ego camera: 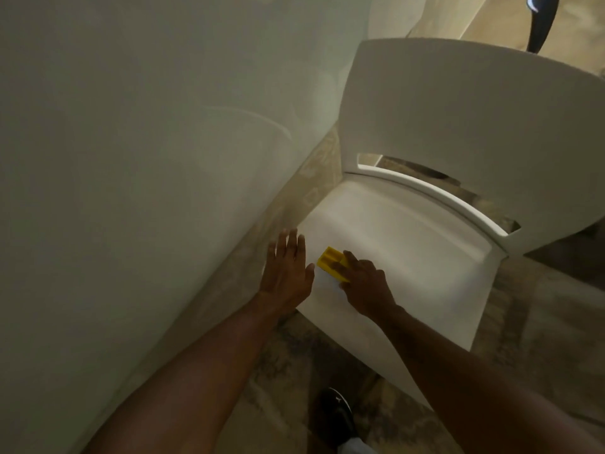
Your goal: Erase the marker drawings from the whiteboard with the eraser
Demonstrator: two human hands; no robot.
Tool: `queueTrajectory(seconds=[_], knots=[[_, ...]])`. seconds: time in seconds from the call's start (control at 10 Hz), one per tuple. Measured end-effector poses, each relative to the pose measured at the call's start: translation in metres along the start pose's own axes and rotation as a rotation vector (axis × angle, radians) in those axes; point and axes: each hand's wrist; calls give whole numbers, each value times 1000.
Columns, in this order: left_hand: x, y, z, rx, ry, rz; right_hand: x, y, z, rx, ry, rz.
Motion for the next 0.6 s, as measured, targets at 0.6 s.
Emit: queueTrajectory(seconds=[0.6], knots=[[16, 56, 5, -216, 48, 99, 33, 3, 13, 2, -107, 43]])
Point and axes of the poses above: each hand's wrist, its own y-axis away from the middle knuckle, its own z-axis out of the back of the hand, x = y × z, and after that the axes turned 13 degrees about -x, right-handed
